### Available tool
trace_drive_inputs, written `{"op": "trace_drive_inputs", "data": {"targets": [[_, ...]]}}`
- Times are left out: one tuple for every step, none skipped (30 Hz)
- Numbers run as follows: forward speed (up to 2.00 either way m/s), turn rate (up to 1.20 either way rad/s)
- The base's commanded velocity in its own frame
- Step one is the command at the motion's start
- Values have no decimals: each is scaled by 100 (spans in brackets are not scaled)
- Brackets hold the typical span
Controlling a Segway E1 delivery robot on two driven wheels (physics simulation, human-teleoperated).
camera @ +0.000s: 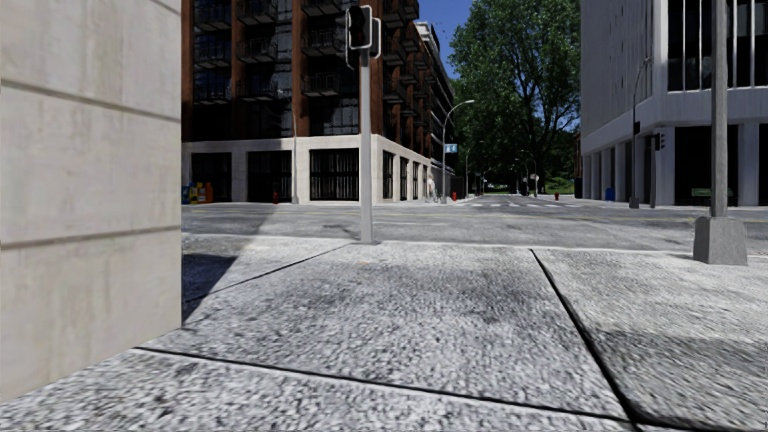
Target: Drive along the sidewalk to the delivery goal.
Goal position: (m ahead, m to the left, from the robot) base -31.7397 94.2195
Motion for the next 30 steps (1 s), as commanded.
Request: {"op": "trace_drive_inputs", "data": {"targets": [[200, 0], [200, 0], [200, 0], [200, 0], [200, 0], [200, 0], [200, 0], [200, 0], [200, 0], [200, 1], [200, 10], [200, 26], [200, 26], [200, 36], [200, 39], [200, 45], [200, 48], [200, 48], [200, 53], [200, 64], [200, 67], [200, 68], [200, 68], [200, 68], [200, 68], [200, 68], [200, 68], [200, 68], [200, 68], [200, 69]]}}
